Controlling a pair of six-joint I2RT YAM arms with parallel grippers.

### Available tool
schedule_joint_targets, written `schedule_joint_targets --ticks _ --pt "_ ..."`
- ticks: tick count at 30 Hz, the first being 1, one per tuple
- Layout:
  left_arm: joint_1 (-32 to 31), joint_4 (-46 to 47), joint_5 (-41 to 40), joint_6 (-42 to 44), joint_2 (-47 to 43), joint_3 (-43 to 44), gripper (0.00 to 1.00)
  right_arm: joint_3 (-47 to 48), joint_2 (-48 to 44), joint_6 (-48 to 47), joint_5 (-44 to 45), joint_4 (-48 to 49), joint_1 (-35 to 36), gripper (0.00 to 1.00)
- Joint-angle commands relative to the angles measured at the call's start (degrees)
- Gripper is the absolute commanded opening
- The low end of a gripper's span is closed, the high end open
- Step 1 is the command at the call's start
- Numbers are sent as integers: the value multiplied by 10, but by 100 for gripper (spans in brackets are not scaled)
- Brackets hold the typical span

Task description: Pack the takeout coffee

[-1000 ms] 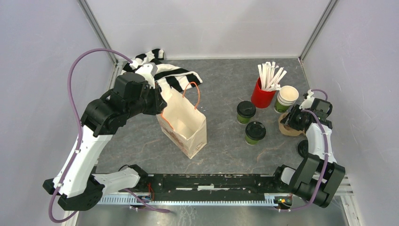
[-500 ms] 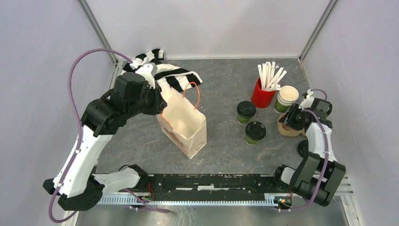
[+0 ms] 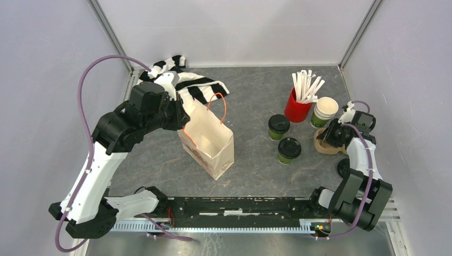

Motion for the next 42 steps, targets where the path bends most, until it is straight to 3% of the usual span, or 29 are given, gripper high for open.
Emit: schedule_joint_targets --ticks 1,6,29,33,34,42 --pt "-1 25 8 21 2 -1 18 8 -4 -10 4 12 -3 9" --pt "-2 26 10 21 2 -2 18 26 -14 -1 8 -8 -3 0" --pt "-2 30 22 21 10 -1 18 91 -66 2 145 -86 53 0" --pt "-4 29 21 23 10 1 18 63 -58 -11 133 -54 50 40" --pt "-4 28 20 23 9 1 18 62 -50 -17 126 -51 48 44" --pt "-10 23 1 28 8 7 18 34 -3 -18 44 -14 12 50"
